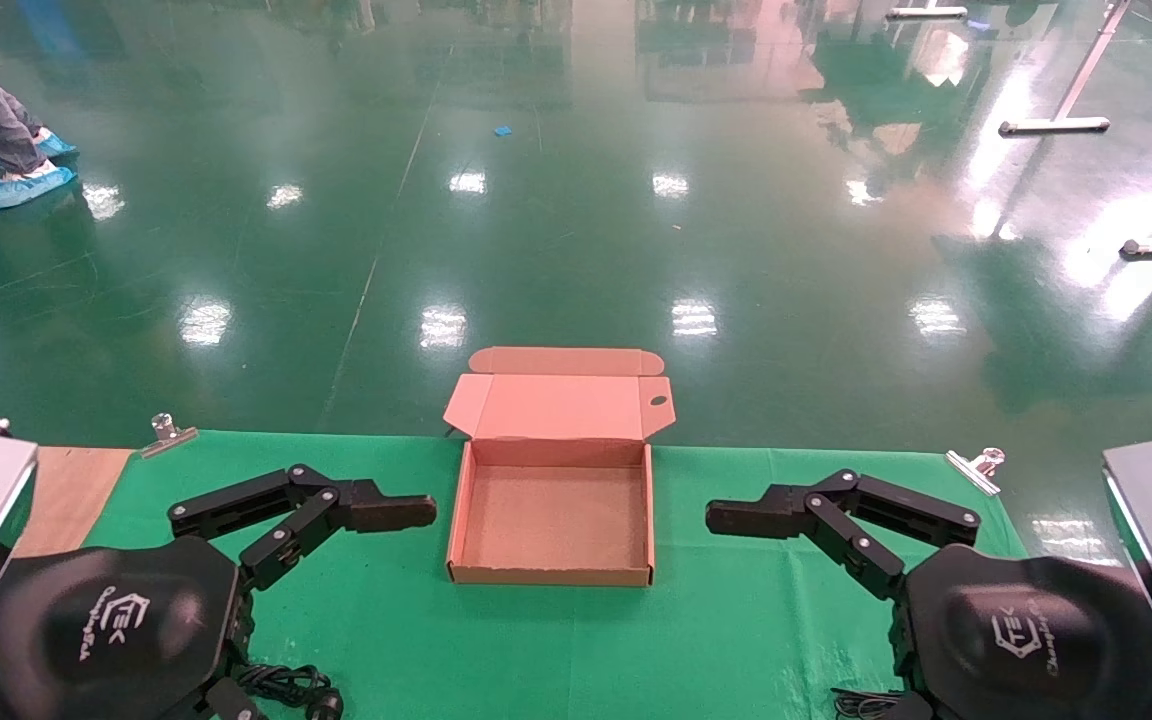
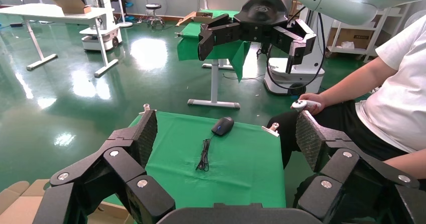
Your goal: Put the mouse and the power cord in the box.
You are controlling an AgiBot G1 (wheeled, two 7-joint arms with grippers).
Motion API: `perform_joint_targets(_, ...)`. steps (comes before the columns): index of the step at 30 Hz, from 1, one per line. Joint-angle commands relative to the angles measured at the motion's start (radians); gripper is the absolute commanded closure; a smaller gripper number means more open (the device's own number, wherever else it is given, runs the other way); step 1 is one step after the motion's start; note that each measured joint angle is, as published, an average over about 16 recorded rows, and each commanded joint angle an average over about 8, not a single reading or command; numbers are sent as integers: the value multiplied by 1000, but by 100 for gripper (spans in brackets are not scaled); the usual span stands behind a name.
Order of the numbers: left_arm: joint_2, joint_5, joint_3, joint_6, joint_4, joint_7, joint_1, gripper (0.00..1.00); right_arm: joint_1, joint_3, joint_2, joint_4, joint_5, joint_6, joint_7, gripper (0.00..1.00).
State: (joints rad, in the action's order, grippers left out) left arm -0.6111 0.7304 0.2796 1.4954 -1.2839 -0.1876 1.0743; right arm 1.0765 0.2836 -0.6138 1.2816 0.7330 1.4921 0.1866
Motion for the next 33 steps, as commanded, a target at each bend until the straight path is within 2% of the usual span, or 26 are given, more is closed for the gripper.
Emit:
perform_joint_targets(1, 0, 0, 0, 0, 0, 0, 0, 0, 0, 0, 0, 0, 0, 0, 0, 0)
perform_joint_targets(33, 0, 0, 0, 0, 0, 0, 0, 0, 0, 0, 0, 0, 0, 0, 0, 0)
